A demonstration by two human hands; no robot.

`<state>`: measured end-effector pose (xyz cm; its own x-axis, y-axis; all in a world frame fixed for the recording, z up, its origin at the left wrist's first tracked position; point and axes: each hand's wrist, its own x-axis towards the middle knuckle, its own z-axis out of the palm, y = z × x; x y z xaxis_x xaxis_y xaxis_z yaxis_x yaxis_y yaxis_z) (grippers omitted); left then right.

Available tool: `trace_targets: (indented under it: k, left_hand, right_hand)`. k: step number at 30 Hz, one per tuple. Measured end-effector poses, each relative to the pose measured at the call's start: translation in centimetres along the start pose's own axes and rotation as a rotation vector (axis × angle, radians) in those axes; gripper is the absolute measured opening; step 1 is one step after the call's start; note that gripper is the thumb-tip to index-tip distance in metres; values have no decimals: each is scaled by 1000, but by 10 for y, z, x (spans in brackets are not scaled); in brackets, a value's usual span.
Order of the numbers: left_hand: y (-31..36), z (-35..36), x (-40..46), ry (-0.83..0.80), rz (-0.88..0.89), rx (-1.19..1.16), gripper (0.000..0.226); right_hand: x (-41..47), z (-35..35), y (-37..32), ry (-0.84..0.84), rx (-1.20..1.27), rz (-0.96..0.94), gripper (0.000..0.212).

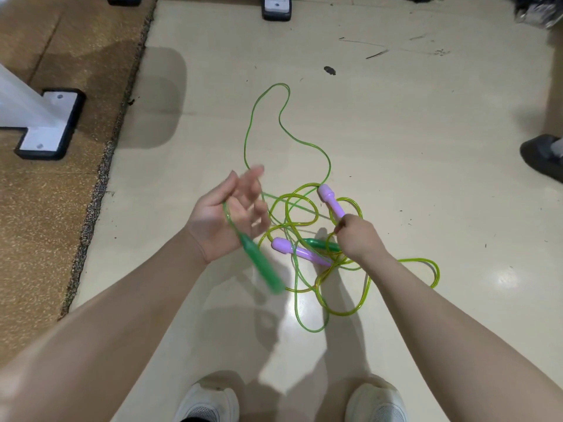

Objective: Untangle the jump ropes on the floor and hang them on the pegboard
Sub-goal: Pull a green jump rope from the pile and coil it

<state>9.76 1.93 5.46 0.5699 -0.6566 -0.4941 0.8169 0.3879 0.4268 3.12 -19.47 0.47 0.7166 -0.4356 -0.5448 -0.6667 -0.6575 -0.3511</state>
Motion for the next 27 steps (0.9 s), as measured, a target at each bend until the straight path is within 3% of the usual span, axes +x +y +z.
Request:
trace_targets:
  k: [3, 5, 8, 11, 14, 17, 19, 21, 24, 27]
  left_hand:
    - [3, -7, 13, 141, 214, -114, 31]
    - [2, -21, 17, 228, 233, -48, 38]
    - [-3, -36, 11, 255, 155, 142, 48]
    - [-1, -38, 7, 222, 32, 261, 38]
    - [-3, -29, 8, 142, -131, 385, 41]
    - [-11, -19, 14, 155, -89, 379, 35]
    - [-14, -16, 19, 175, 0, 243, 33]
    - [-12, -25, 23, 220, 65, 186, 51]
    - [-11, -38, 21, 262, 64, 337, 80]
    - [-16, -46, 17, 320, -11, 523, 87]
  right_hand:
    - [-10, 13, -3, -228, -90, -98, 28]
    - [-16, 22, -6, -359, -99, -185, 26]
    - [-16, 19, -9, -298, -36, -213, 23]
    - [-9, 9, -7, -154, 31, -176, 26]
    - [-12, 2, -9, -300, -50, -297, 24]
    - [-22, 8, -20, -438, -389, -511, 34]
    - [-30, 9, -29, -468, -457, -589, 37]
    - [-40, 3, -38, -502, -361, -641, 34]
    - [-49, -14, -50, -559, -121, -643, 24]
    - [-47, -24, -54, -549, 78, -655, 21]
